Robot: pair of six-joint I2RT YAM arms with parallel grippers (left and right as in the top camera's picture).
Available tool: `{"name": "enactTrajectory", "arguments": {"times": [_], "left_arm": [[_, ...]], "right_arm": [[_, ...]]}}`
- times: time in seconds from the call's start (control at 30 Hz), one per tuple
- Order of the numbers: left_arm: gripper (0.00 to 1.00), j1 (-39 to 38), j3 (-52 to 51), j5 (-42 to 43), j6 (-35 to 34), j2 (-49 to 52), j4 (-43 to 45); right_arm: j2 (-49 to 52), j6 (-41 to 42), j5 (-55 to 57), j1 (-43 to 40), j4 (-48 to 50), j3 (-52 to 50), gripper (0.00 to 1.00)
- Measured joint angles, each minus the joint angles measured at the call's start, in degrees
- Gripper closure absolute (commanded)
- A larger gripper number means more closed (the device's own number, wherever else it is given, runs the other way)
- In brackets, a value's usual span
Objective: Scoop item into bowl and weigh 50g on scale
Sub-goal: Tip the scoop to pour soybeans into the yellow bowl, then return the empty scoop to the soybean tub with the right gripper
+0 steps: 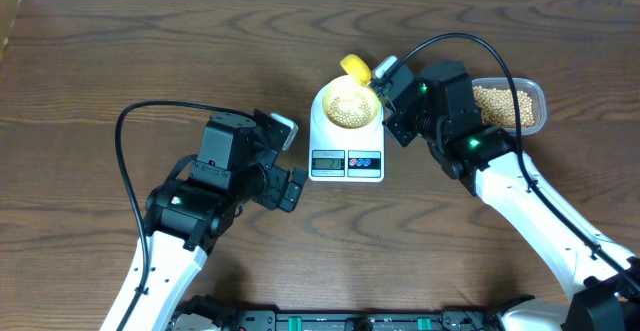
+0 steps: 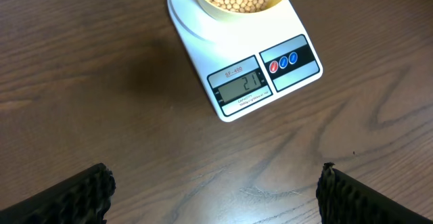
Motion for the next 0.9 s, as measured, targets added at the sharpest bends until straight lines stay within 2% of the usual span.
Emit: {"name": "enactTrajectory", "arguments": {"times": [0.27,0.43,0.63,0.9], "left_arm": [[0.02,0.0,0.0,0.0,0.0,0.0,0.0],[0.02,0.0,0.0,0.0,0.0,0.0,0.0],[0.02,0.0,0.0,0.0,0.0,0.0,0.0],[0.02,0.0,0.0,0.0,0.0,0.0,0.0]], "right_arm": [[-0.4,11.6,0.6,-0.5,3.3,0.0,0.99],[-5.1,17.2,0.6,-4.9,1.7,0.0,0.99],[-12.2,19.7,1.1,-15.9,-6.2,0.0,0.99],[-12.9,21.3,3.0,-27.8,-20.5,0.0,0.98]]}}
